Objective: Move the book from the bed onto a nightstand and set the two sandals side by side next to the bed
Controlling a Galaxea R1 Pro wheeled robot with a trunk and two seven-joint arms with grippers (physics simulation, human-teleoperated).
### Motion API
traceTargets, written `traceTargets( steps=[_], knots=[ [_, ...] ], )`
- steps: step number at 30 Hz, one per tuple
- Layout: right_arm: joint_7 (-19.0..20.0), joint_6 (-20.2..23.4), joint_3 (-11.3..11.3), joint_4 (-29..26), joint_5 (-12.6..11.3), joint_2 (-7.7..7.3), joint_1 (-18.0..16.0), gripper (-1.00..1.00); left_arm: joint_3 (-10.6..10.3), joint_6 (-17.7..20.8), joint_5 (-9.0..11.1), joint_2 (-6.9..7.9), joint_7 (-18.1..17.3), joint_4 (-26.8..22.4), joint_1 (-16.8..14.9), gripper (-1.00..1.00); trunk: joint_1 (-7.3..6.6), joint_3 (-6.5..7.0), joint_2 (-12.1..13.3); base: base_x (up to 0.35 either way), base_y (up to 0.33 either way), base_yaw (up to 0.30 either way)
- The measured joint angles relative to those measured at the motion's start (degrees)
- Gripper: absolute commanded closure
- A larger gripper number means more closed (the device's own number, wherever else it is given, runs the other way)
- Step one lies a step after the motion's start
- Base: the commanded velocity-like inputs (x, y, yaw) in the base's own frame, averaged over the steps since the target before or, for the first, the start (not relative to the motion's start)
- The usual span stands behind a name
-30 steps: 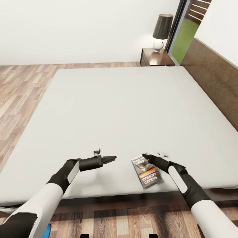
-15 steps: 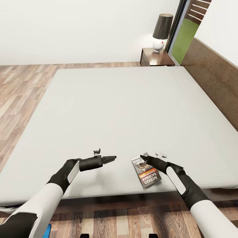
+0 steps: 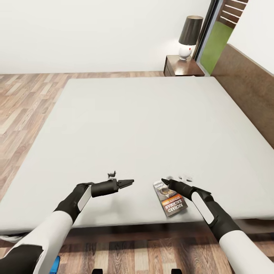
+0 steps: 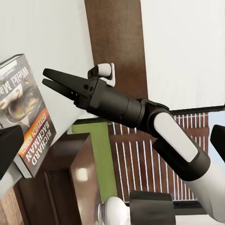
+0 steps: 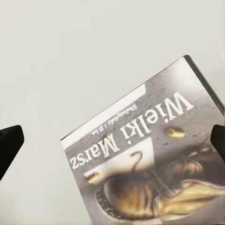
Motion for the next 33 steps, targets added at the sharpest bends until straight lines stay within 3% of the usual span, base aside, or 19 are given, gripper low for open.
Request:
traceTargets(
  steps=[20, 33],
  knots=[
    [0.11, 0.05, -0.04, -0.06, 0.01, -0.01, 0.01, -1.0, -0.05, 0.0, -0.02, -0.01, 0.0, 0.02, -0.01, -1.0, 0.0, -0.22, 0.0, 0.0, 0.0, 0.043],
    [0.17, 0.06, -0.02, -0.11, 0.05, -0.01, 0.02, -1.0, -0.01, 0.0, -0.01, -0.01, 0.0, 0.02, -0.02, -1.0, 0.0, -0.22, 0.0, 0.0, 0.0, -0.175]
  ],
)
